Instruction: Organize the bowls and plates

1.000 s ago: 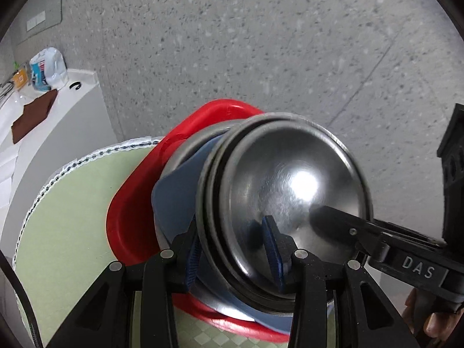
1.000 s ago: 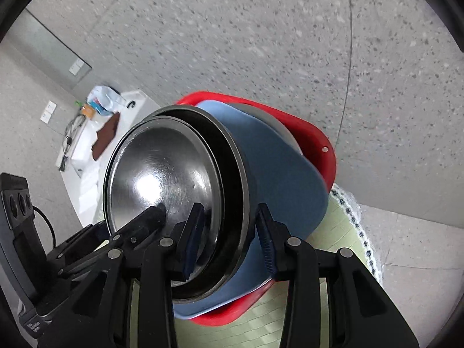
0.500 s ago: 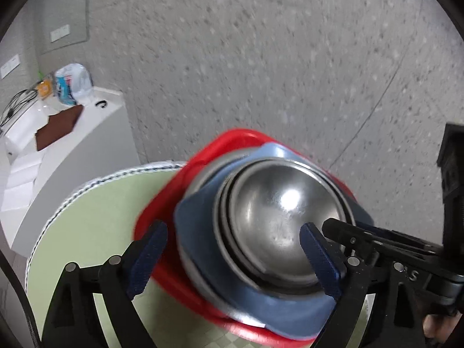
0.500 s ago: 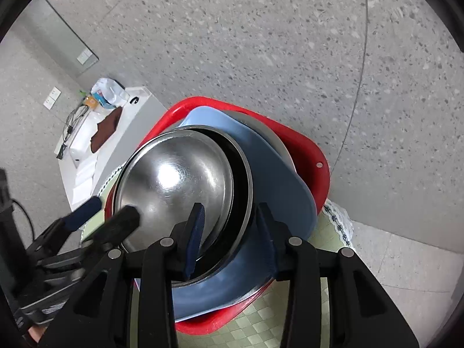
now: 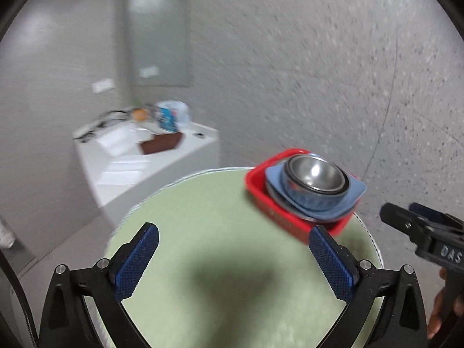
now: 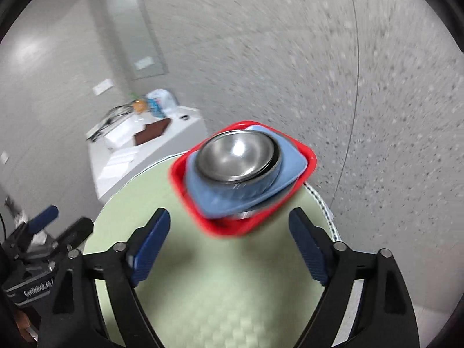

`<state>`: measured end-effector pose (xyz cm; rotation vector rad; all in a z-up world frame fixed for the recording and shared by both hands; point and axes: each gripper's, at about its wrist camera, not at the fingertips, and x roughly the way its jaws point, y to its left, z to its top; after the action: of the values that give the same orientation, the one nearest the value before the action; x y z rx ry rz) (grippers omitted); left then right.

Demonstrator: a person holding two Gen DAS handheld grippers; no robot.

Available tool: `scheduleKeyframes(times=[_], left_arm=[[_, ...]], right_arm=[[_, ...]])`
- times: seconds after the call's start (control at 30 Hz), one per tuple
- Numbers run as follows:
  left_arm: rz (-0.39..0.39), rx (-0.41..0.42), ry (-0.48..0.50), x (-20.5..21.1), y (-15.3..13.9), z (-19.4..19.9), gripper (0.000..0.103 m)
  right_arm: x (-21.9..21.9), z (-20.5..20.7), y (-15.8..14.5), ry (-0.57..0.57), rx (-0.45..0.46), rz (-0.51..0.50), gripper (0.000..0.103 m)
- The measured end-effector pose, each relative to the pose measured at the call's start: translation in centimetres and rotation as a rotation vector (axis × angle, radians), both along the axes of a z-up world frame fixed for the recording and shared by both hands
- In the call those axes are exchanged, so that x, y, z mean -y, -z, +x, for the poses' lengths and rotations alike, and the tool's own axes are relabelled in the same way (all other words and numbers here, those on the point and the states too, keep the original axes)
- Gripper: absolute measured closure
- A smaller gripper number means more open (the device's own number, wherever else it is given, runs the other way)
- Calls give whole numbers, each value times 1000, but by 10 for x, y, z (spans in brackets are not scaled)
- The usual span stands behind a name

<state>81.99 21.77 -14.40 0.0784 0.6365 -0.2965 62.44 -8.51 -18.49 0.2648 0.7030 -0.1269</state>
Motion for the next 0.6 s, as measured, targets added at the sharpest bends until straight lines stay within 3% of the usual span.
scheduleKeyframes(times=[0.27, 0.6], left_arm=[[-25, 70, -161, -10, -42, -175, 1], [-14, 190, -258, 42, -70, -385, 1]], right_arm=[[-27, -130, -54, -140, 81, -27, 2], [-6, -257, -97, -217, 204, -86, 0]])
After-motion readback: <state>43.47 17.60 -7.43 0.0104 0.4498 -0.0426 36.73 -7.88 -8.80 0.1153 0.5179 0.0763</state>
